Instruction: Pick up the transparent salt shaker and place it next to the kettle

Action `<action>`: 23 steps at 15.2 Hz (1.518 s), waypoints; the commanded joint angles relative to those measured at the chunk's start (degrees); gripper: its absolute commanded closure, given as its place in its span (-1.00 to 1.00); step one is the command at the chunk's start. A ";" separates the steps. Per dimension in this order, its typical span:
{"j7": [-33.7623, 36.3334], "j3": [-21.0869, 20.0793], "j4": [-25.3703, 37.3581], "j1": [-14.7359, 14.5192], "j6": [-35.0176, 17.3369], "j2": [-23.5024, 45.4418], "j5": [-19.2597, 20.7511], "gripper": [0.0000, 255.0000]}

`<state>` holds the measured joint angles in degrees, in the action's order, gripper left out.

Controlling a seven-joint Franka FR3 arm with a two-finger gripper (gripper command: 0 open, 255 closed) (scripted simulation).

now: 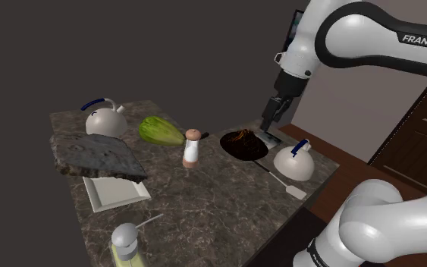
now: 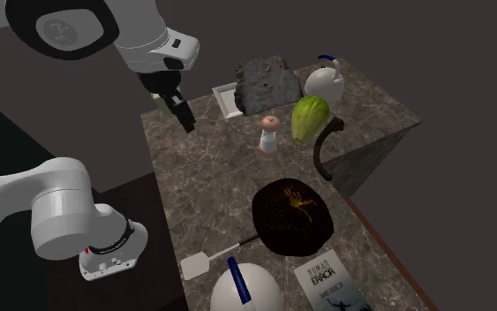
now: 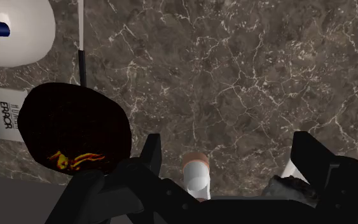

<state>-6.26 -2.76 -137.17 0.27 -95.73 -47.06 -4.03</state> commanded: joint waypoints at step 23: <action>12.88 -8.68 32.70 1.16 -11.77 54.63 12.38 -1.00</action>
<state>5.94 -11.32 -106.64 1.63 -107.78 5.04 7.46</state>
